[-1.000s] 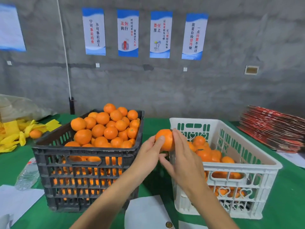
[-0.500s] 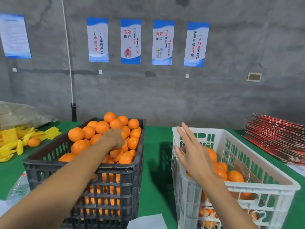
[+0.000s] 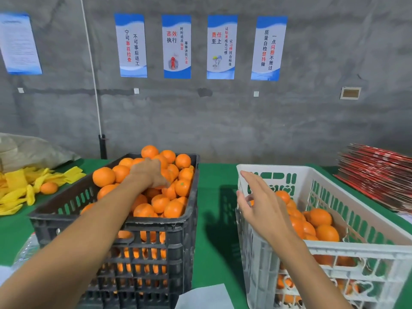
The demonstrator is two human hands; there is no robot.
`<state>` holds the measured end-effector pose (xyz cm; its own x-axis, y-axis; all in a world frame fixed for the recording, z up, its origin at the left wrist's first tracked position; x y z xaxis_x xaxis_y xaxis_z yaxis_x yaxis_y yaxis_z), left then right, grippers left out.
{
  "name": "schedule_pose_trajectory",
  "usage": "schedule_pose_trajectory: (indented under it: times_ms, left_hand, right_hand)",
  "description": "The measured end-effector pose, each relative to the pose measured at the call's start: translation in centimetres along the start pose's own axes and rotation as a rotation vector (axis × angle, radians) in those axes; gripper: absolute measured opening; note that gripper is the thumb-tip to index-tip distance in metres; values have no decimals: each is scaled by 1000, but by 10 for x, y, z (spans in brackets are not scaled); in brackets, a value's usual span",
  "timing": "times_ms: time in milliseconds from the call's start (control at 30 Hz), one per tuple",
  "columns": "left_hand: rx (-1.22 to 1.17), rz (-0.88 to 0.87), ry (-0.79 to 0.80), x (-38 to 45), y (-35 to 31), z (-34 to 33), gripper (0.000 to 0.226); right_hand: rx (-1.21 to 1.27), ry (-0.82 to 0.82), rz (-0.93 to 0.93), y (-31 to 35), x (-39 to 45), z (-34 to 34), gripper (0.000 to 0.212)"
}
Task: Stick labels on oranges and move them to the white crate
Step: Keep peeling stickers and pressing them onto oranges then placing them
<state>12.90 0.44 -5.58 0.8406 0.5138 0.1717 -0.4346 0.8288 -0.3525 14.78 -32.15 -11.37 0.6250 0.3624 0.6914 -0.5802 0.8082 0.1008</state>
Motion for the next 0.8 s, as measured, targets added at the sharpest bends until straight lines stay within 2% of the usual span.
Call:
schedule_pose_trajectory:
  times_ms: [100,167,267,333,400,467,533,600,800]
  left_hand:
    - [-251,-201,-218,-40,-28,14,54]
    - [-500,-315,-273,-76,-47,16,53]
    - [-726,-456,-197,-130,-74,5,58]
    - [-916,-500,-95,-161,-85,-6,62]
    - [-1134,-510,-4,-182,-88,-24,63]
    - [-1258,-456,79,-196,-82,-52,65]
    - [-1268,-372,156,-203,-72,-88,65]
    - [-1297,-287,236,-206,-57,-129,60]
    - [-1127,-172,446,-226,-5,-230,61]
  right_hand:
    - [13,14,100,12,-1,7,57]
    - [78,18,162,29,-5,12,66]
    - [166,-37,185,56,-13,24,83]
    - [216,-136,186,61,-22,35,85]
    - [220,-224,200,56,-37,38,80]
    - [225,-223,181,51,-60,28,82]
    - [216,-143,154,49,-86,7,89]
    - [219,28,128,46,-113,-18,91]
    - [316,510,55,23,-189,-76,69]
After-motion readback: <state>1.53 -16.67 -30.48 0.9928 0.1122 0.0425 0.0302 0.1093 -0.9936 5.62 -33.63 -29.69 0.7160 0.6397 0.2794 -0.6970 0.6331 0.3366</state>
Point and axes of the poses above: each hand's wrist, its own x-axis towards the middle knuckle, its own z-axis out of the back of the hand, y = z × x, the point moved 2 cm from there along x, towards the middle knuckle, and after that the axes turned 14 degrees about -x, right-handed, at the moved point
